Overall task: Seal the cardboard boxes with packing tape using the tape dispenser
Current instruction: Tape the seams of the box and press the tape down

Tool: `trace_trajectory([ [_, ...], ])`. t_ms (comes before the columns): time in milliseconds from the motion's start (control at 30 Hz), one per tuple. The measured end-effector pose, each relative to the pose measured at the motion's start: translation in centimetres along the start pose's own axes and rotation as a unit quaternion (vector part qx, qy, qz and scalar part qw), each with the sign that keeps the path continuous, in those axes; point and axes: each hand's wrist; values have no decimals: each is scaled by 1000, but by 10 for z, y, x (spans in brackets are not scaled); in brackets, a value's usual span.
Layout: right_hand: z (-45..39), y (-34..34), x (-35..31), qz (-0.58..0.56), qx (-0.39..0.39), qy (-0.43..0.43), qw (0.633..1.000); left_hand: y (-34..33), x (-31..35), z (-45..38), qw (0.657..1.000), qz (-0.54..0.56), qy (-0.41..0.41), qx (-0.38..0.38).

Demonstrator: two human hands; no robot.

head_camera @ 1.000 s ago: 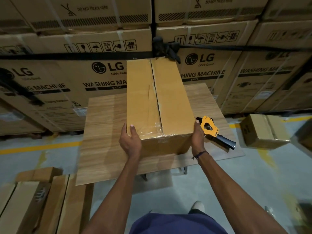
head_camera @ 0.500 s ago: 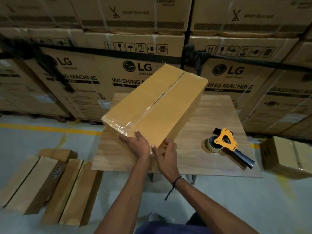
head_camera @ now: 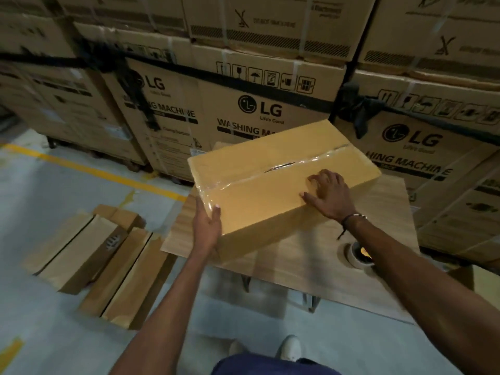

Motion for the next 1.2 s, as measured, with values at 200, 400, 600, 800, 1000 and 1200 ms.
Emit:
trace_trajectory([
  [200, 0, 6, 29, 137, -149, 151, 967, 26, -16, -57, 989, -129, -11, 72],
  [400, 12, -2, 23, 148, -110, 124, 975, -38, -4, -27, 957, -175, 71, 221],
  [600, 32, -19, -25, 104, -102, 50, 988, -116, 39, 18, 984, -105, 79, 122],
  [800, 32, -13, -48, 149, -173, 59, 972, -165, 62, 23, 989, -2, 122, 80],
  [1000, -44, 48, -17, 50, -167, 89, 981, -144, 64, 11, 991, 30, 115, 62],
  [1200, -120, 68, 6, 31, -199, -15, 979, -83, 32, -21, 996, 3, 76, -51],
])
Point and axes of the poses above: each hand's wrist, its own z-axis away from the middle knuckle, its own y-axis out of the back of the hand, x = y × z, and after that the axes turned 9 degrees about -y, right-handed
